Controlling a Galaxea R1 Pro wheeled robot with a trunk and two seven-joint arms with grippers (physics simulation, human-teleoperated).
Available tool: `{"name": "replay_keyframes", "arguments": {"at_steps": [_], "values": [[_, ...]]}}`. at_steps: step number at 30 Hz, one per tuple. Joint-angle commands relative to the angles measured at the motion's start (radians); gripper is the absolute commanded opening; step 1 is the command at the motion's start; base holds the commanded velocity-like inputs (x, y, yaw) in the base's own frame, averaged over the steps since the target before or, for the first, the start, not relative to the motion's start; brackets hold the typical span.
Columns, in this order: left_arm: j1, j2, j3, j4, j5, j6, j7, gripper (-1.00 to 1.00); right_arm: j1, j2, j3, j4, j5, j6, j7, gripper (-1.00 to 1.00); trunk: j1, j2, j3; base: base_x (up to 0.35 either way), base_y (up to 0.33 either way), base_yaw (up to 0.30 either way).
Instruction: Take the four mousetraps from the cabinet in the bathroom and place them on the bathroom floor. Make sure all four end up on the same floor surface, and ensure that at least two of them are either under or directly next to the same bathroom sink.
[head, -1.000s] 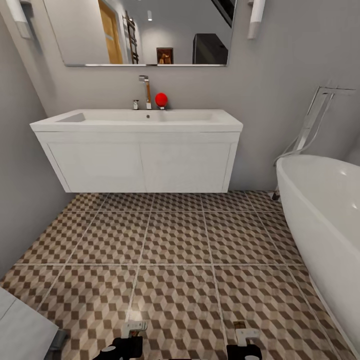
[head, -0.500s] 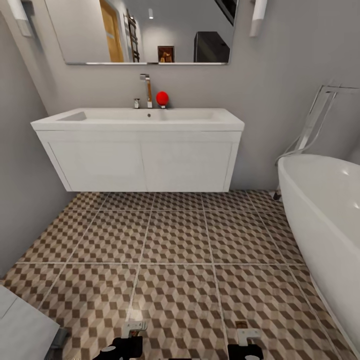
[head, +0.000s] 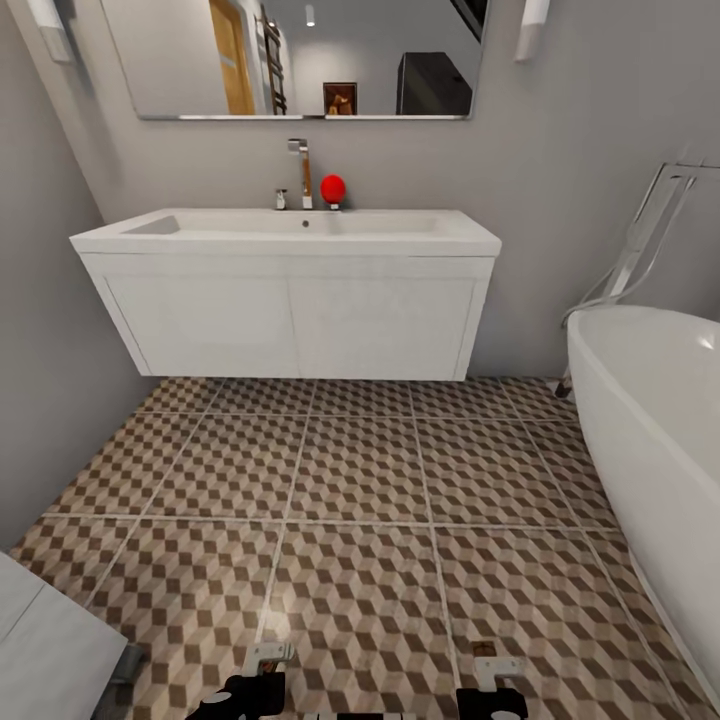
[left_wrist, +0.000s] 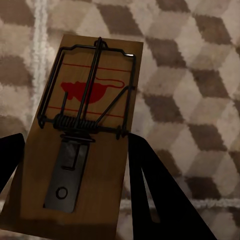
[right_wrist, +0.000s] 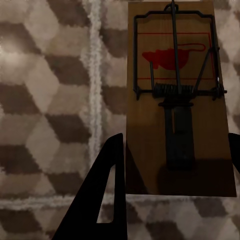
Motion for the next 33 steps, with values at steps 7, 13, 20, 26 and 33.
{"name": "replay_keyframes", "arguments": {"at_steps": [7, 13, 20, 26, 33], "values": [[-0.001, 0.0, -0.009, 0.0, 0.007, -0.002, 0.004, -1.0, 0.0, -0.001, 0.002, -0.001, 0.003, -0.002, -0.004, -1.0, 0.0, 0.0, -0.001, 0.0, 0.0, 0.006], [-0.001, 0.0, -0.009, 0.0, 0.007, -0.002, 0.004, -1.0, 0.0, -0.002, 0.002, -0.002, 0.003, -0.003, -0.004, -1.0, 0.0, 0.0, -0.002, 0.0, 0.0, 0.0], [-0.001, -0.001, -0.011, -0.001, 0.002, -0.003, 0.004, -1.0, 0.001, -0.002, 0.001, -0.002, 0.003, -0.007, -0.004, -1.0, 0.0, 0.0, -0.002, 0.0, 0.0, 0.0], [-0.001, -0.001, -0.012, -0.001, 0.001, -0.004, 0.015, -1.0, 0.002, -0.002, 0.001, -0.002, 0.003, -0.008, -0.004, -1.0, 0.0, 0.0, -0.002, 0.131, 0.0, 0.0], [0.0, -0.001, -0.012, -0.001, 0.001, -0.005, 0.024, -1.0, 0.002, -0.003, -0.001, -0.002, 0.002, -0.008, -0.004, -1.0, 0.0, 0.0, -0.002, 0.294, 0.0, 0.0]]}}
